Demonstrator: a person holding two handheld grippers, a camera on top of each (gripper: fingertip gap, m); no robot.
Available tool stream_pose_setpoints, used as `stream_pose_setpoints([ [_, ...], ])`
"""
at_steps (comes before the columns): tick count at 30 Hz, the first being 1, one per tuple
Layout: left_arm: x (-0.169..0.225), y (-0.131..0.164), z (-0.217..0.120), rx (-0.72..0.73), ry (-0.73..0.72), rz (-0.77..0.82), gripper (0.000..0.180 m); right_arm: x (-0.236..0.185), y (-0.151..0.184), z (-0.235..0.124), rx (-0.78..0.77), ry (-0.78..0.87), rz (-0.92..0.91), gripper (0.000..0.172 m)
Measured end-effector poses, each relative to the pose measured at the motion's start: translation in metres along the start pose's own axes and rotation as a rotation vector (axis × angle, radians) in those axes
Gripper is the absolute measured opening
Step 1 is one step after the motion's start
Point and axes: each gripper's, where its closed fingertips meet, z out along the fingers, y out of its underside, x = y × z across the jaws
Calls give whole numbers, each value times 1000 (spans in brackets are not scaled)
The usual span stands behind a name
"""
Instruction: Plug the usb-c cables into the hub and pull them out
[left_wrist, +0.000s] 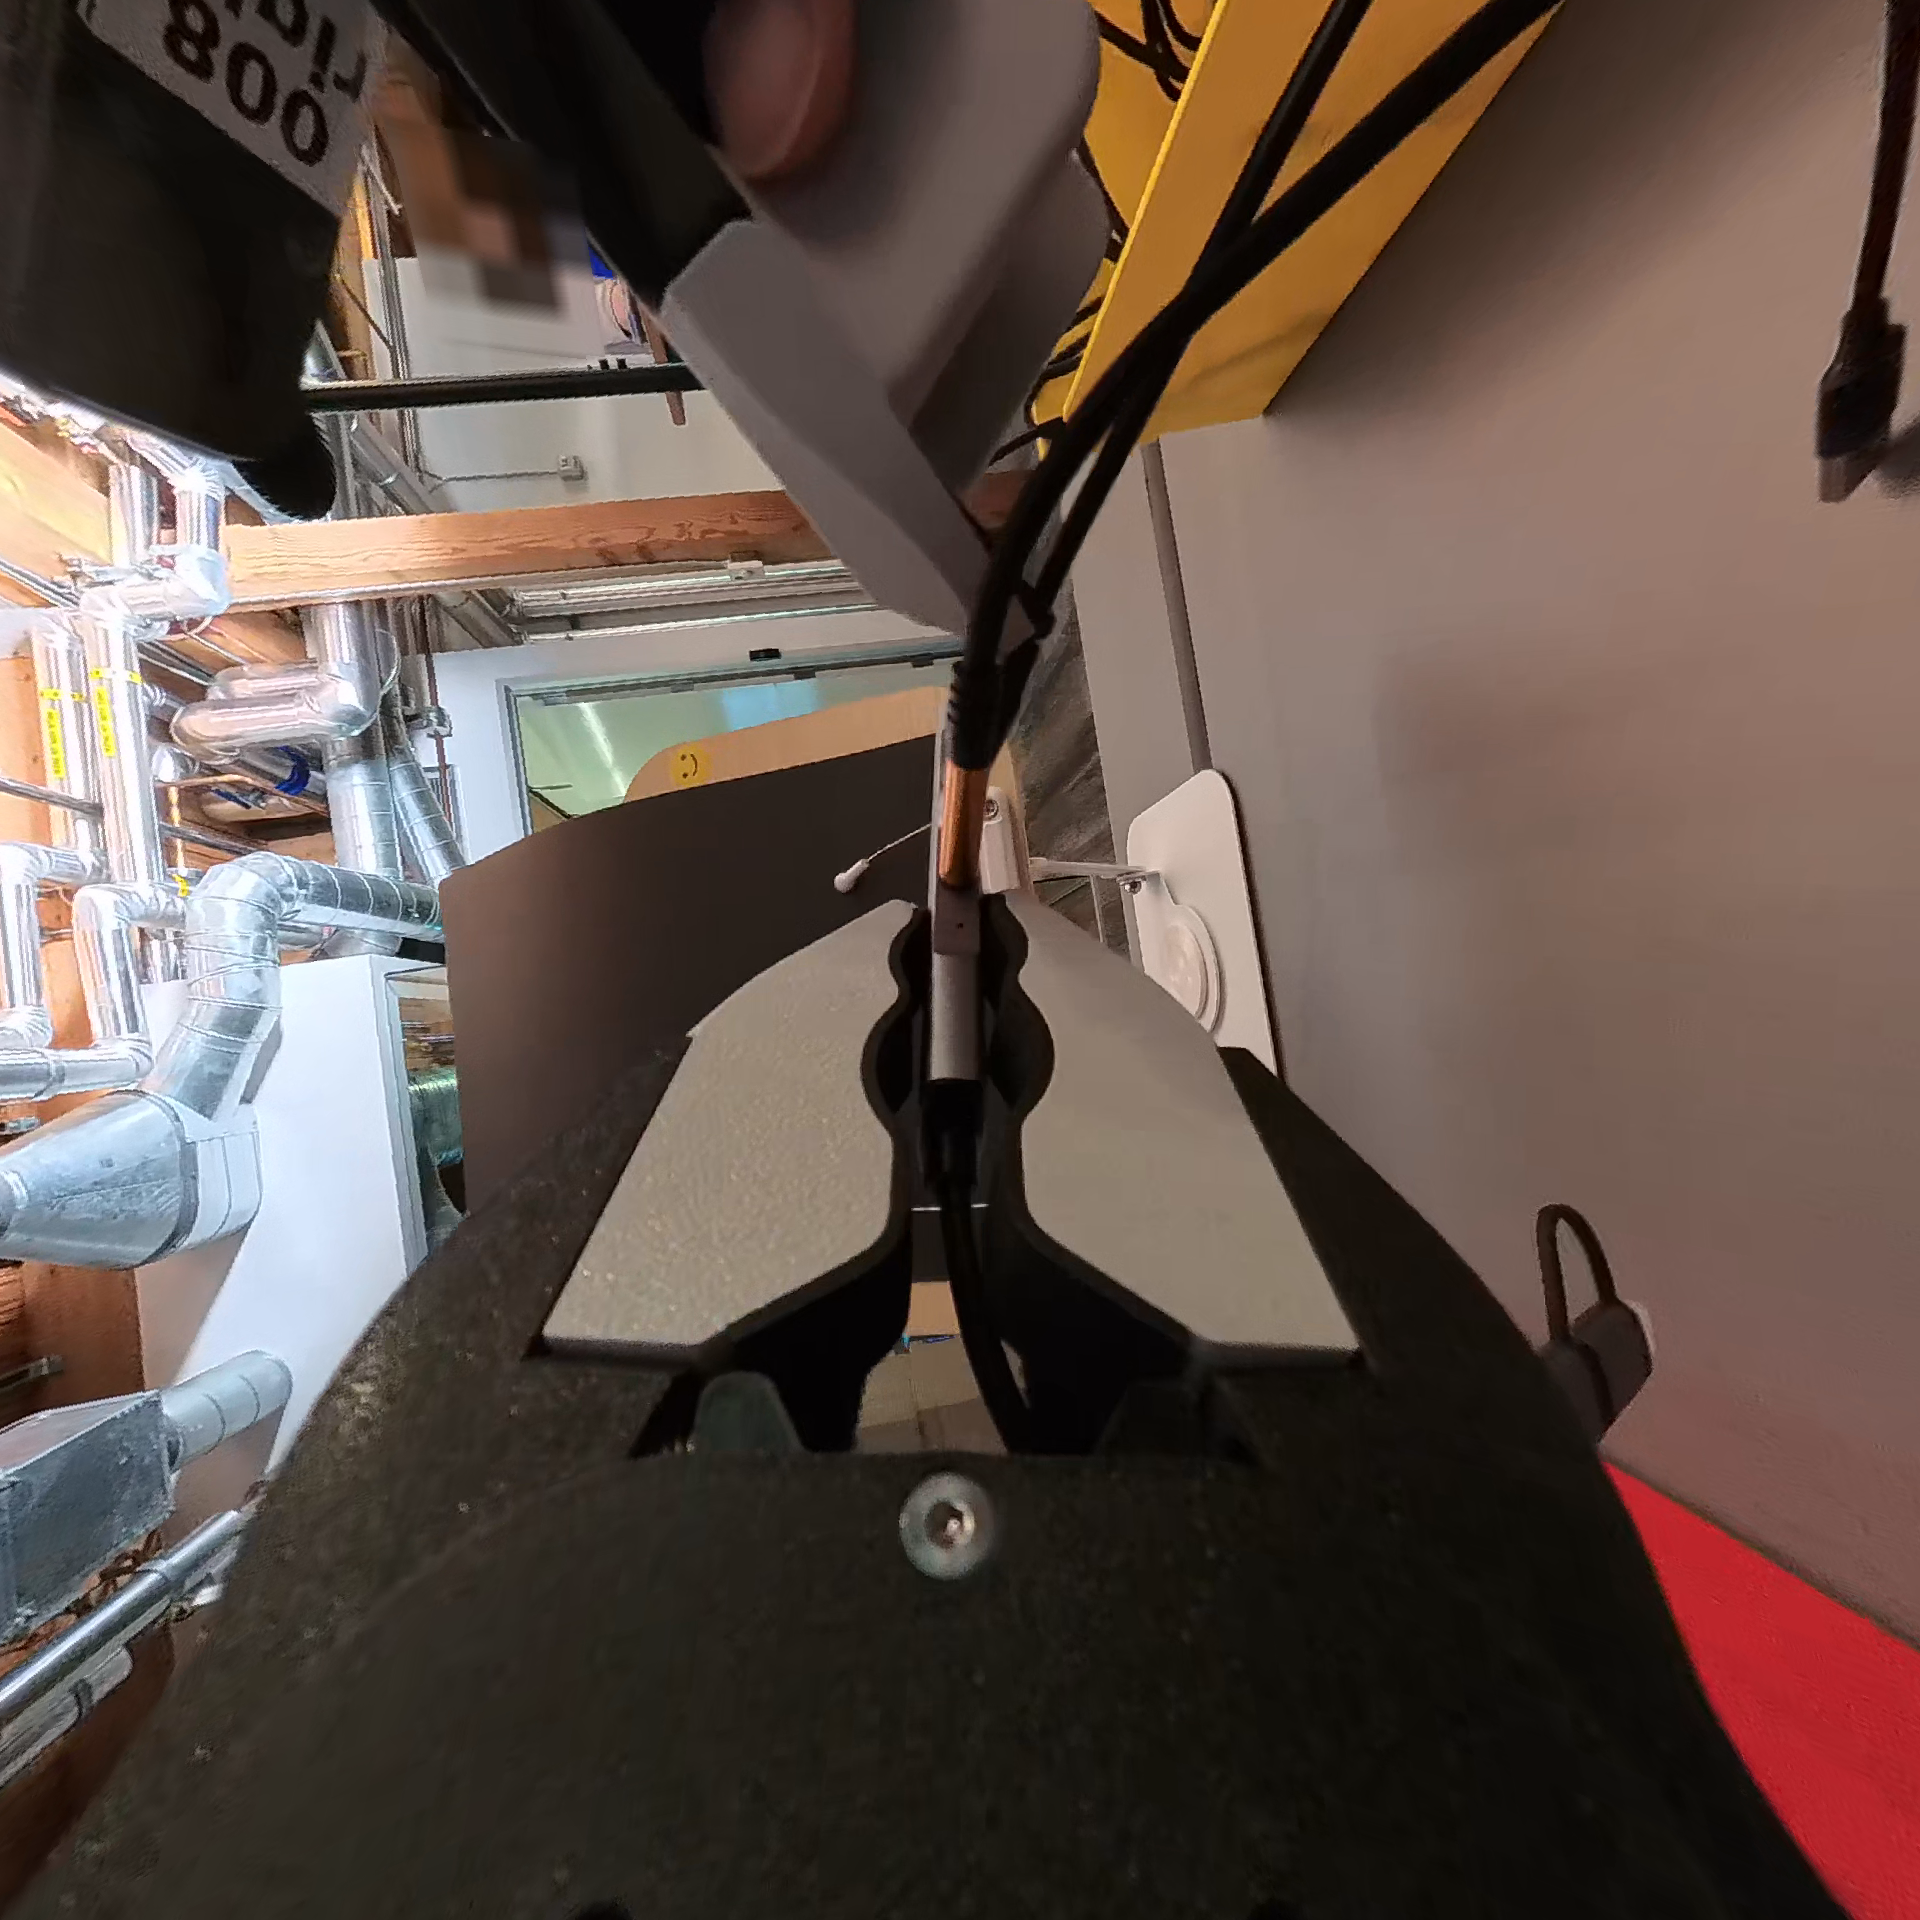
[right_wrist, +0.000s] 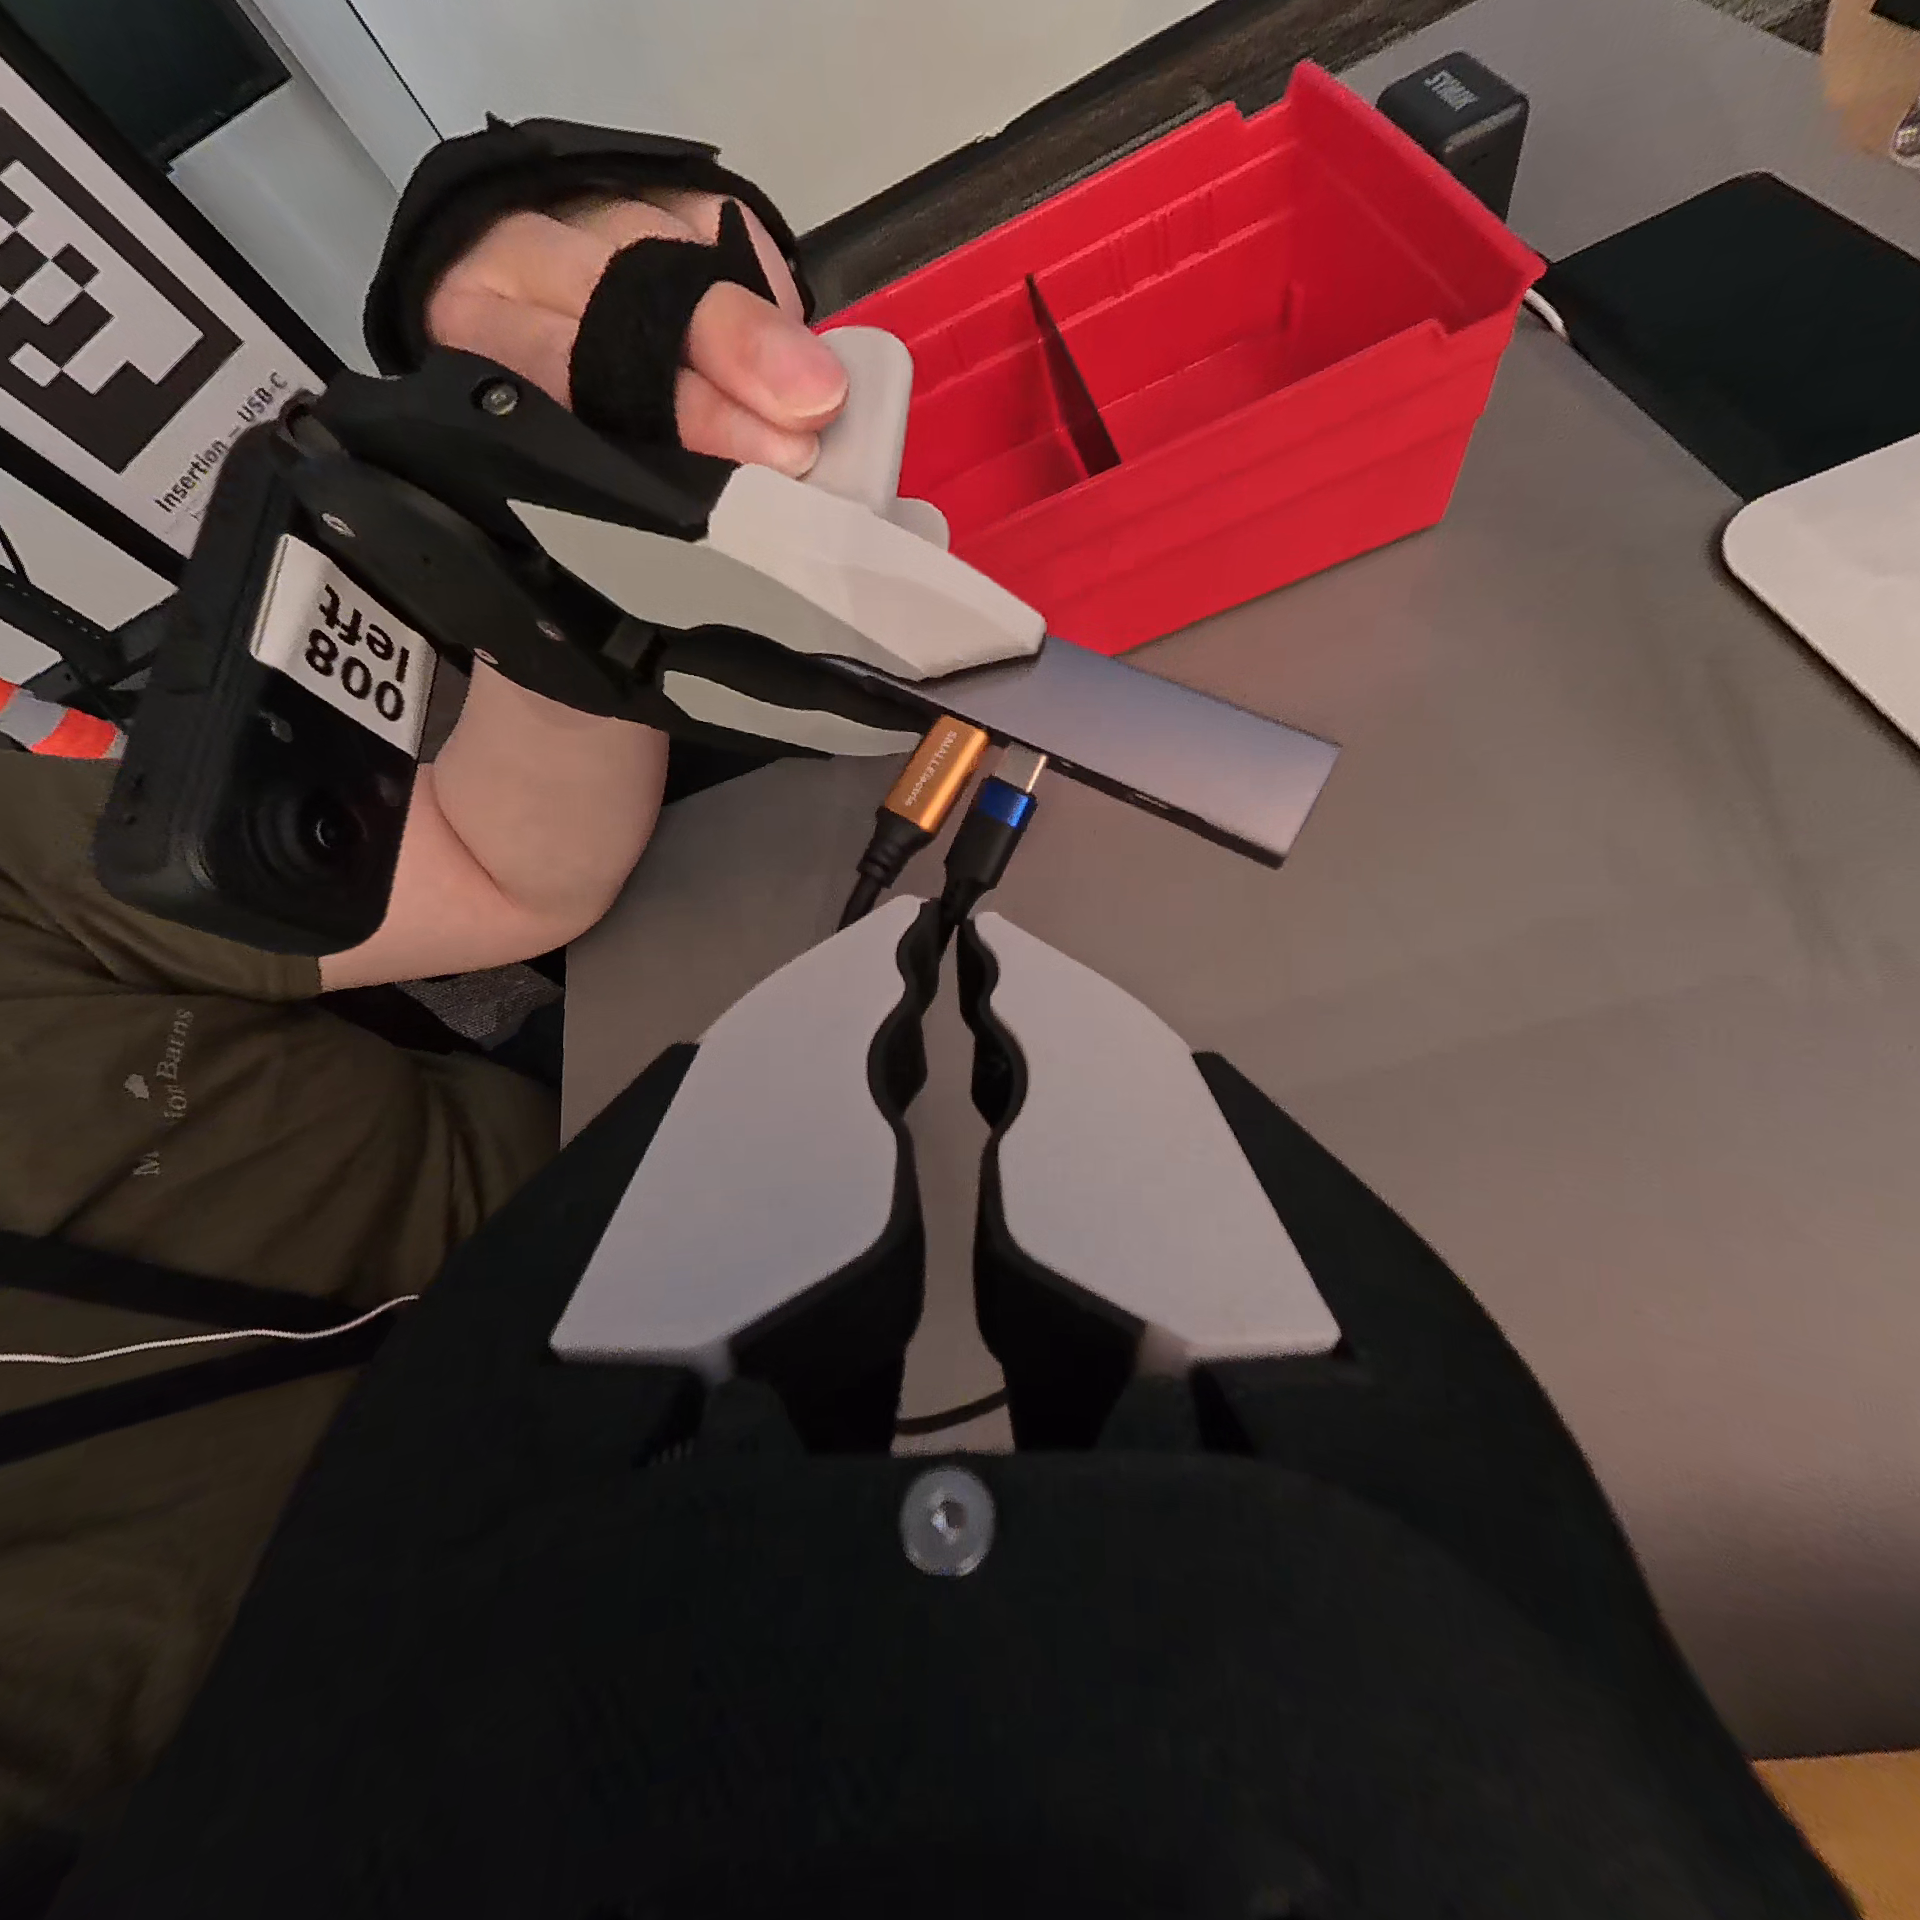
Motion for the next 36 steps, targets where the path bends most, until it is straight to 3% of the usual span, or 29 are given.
stream_pose_setpoints([
  [24, 6, -6, 3, -7, 9, 71, 9, 4, 7, -3, -15, -37, 65, 4],
  [33, 1, -3, 2, -15, -10, 34, 9, 5, 2, -4, 13, -17, 32, 4],
  [36, 0, 10, 0, -62, -3, 17, 9, 5, 7, -3, -19, -8, 8, 4],
])
